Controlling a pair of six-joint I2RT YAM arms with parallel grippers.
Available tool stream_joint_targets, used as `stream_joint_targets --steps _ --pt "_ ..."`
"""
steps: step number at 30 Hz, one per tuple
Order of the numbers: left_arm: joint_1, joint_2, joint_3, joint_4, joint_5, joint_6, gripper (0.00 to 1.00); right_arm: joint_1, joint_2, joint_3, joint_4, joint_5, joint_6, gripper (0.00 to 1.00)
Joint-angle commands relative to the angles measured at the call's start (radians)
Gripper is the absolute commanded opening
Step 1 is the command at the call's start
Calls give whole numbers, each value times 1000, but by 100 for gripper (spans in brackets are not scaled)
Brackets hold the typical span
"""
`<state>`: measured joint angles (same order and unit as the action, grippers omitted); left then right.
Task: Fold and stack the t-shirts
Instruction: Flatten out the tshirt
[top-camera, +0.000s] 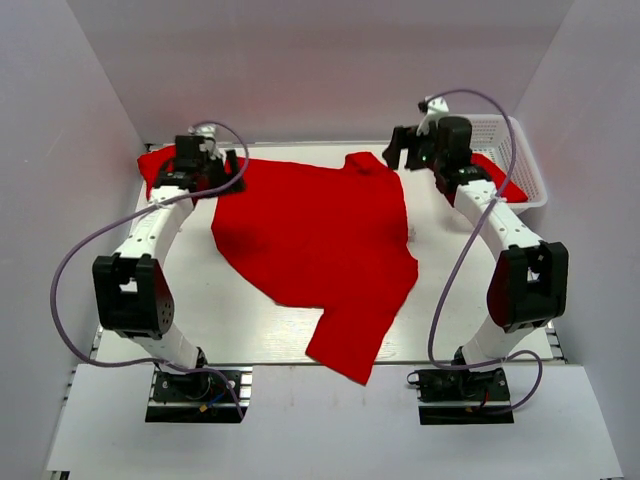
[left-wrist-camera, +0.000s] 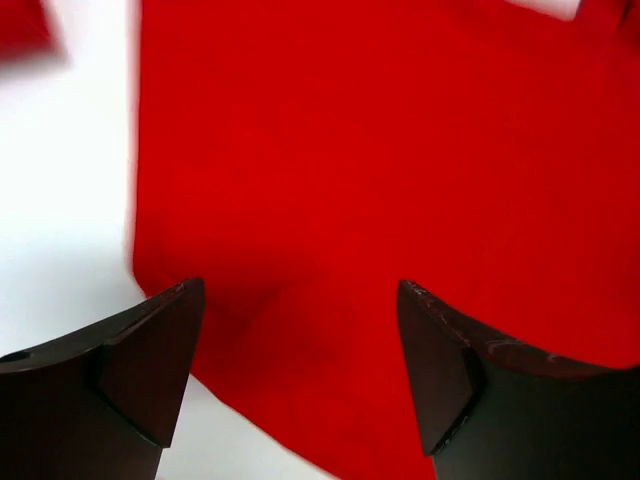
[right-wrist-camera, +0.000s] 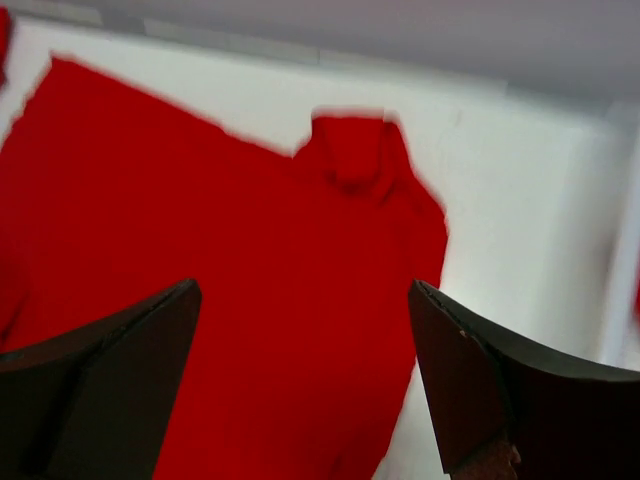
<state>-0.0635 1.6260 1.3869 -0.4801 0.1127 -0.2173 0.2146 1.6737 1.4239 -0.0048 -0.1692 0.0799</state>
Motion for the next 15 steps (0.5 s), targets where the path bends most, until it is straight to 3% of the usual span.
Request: stream_joint_targets --steps 1,15 --pt "-61 37 -55 -161 12 12 87 3 -18 -104 -37 -29 55 90" --pt "-206 215 -51 -175 -202 12 84 3 -46 -206 -28 -38 61 90"
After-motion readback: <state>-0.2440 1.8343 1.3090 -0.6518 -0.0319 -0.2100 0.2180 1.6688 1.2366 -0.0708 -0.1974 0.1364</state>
